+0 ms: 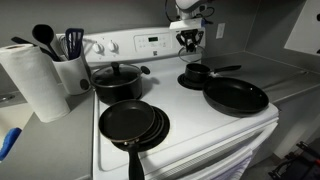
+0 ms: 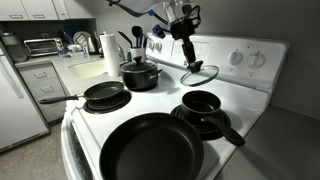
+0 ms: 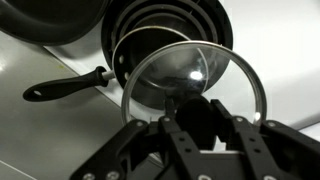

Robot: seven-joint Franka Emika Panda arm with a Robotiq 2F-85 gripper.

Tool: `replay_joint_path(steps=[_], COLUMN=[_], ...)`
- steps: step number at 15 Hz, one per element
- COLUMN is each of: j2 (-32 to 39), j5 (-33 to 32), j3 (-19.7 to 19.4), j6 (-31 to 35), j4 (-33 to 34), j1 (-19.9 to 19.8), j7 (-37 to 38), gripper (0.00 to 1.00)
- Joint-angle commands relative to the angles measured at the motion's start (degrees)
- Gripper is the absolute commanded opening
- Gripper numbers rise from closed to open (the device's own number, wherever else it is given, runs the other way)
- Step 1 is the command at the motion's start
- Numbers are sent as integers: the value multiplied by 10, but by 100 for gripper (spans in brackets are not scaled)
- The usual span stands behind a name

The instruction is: Place the glass lid on top of the small black pot on the right side of the stove

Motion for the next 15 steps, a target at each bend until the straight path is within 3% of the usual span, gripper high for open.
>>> replay_joint_path(steps=[1,9,15], j2=[3,-15,-29], j5=[-28,-21,4], j3=[-28,-41,-33], j6=[-31,-73,-47], j4=[23,-18,-59], j1=[5,3,-6], j7=[38,112,160], gripper=[15,15,15])
